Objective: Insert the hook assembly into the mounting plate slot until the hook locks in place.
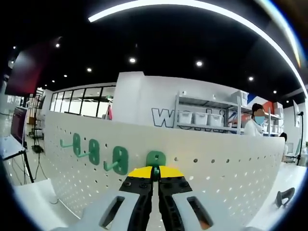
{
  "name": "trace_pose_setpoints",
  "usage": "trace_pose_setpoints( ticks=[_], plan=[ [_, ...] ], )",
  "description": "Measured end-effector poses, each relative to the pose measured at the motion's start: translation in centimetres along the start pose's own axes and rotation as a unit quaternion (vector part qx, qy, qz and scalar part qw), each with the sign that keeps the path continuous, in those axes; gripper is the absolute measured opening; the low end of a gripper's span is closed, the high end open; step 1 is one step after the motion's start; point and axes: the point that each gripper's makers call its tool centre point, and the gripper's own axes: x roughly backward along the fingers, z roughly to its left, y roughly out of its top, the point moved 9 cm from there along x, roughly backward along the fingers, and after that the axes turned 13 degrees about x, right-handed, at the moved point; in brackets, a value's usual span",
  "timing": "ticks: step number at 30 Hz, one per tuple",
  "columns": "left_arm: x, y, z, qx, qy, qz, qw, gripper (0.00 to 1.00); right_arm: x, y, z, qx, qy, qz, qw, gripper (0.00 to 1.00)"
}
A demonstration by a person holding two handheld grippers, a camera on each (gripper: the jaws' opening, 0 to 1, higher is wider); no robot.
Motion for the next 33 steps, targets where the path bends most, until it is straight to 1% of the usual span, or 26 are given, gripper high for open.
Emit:
trace_pose_setpoints(
  ticks=[10, 13, 15, 21, 33],
  plan=[
    [-0.02, -0.06, 0.00, 0.000, 0.000, 0.000, 1.0000, 0.87, -0.03, -0.09, 0.05, 0.000, 0.002, -0.003, 1.0000, 0.02],
    [-0.04, -0.11, -0.03, -0.001, 0.000, 0.001, 1.0000, 0.87, 0.04, -0.08, 0.11, 0.008, 0.002, -0.005, 0.9999, 0.02],
    [-0.05, -0.12, -0.03, -0.001, 0.000, 0.001, 1.0000, 0.87, 0.07, -0.03, 0.04, 0.008, 0.000, -0.009, 0.9999, 0.05],
    [-0.01, -0.08, -0.02, -0.001, 0.001, 0.001, 1.0000, 0.87, 0.14, 0.02, 0.02, 0.012, 0.002, -0.010, 0.9999, 0.05],
    [0.06, -0.02, -0.20, -0.003, 0.000, 0.001, 1.0000, 0.87, 0.67, -0.26, 0.04, 0.018, 0.005, -0.009, 0.9998, 0.10]
  ],
)
